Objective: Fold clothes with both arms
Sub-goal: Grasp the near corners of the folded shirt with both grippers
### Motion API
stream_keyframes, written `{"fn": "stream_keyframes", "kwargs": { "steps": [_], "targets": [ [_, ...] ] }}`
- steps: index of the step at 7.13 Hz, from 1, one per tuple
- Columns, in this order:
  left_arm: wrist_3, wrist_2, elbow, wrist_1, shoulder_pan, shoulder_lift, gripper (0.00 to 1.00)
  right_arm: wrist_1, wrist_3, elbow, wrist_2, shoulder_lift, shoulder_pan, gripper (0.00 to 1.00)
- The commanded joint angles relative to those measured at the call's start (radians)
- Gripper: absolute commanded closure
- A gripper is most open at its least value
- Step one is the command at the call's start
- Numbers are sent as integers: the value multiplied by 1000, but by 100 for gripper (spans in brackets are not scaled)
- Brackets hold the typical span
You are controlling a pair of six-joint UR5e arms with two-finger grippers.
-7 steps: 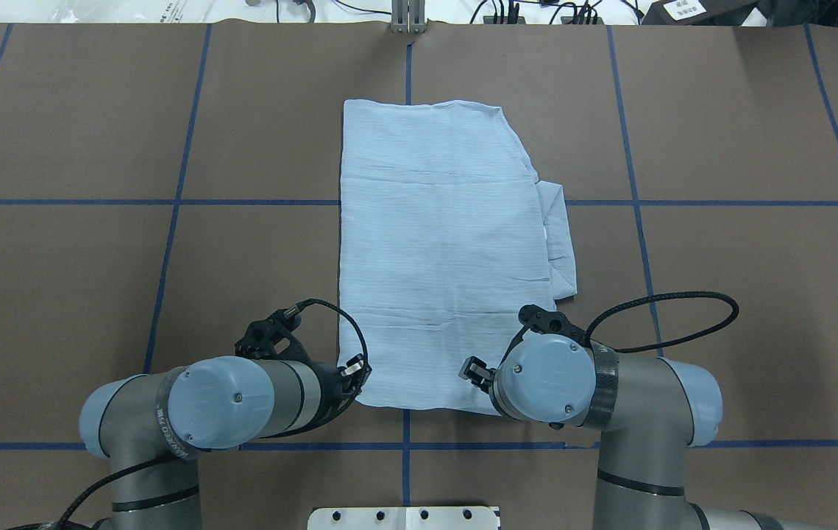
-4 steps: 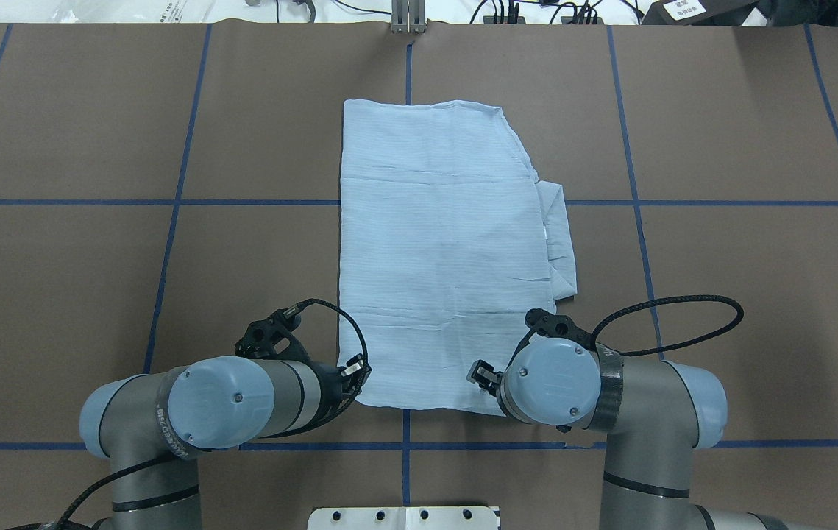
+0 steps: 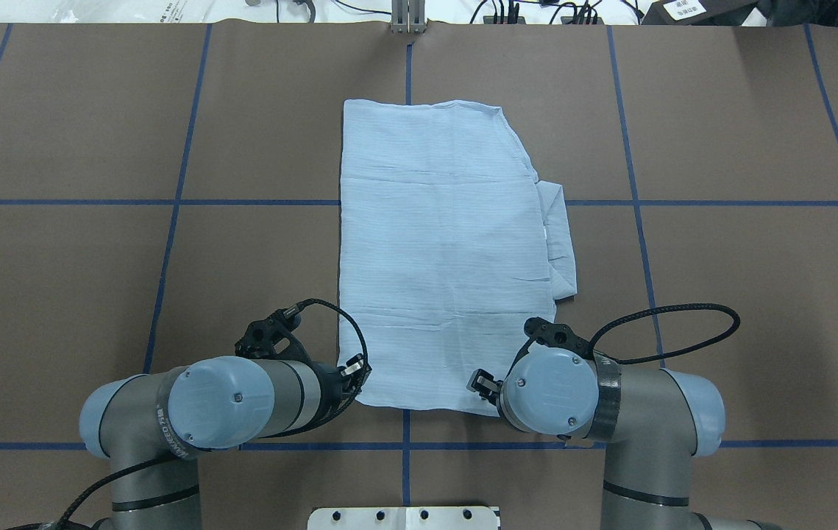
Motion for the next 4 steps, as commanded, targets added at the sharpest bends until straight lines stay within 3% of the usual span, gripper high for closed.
{"fn": "stream_keyframes", "kwargs": {
  "steps": [1, 3, 4],
  "targets": [
    [0, 0, 0, 0, -1, 0, 100, 0, 0, 0, -2, 0, -14, 0],
    [0, 0, 0, 0, -1, 0, 100, 0, 0, 0, -4, 3, -16, 0],
    [0, 0, 0, 0, -1, 0, 100, 2, 0, 1, -5, 7, -14, 10]
  ]
}}
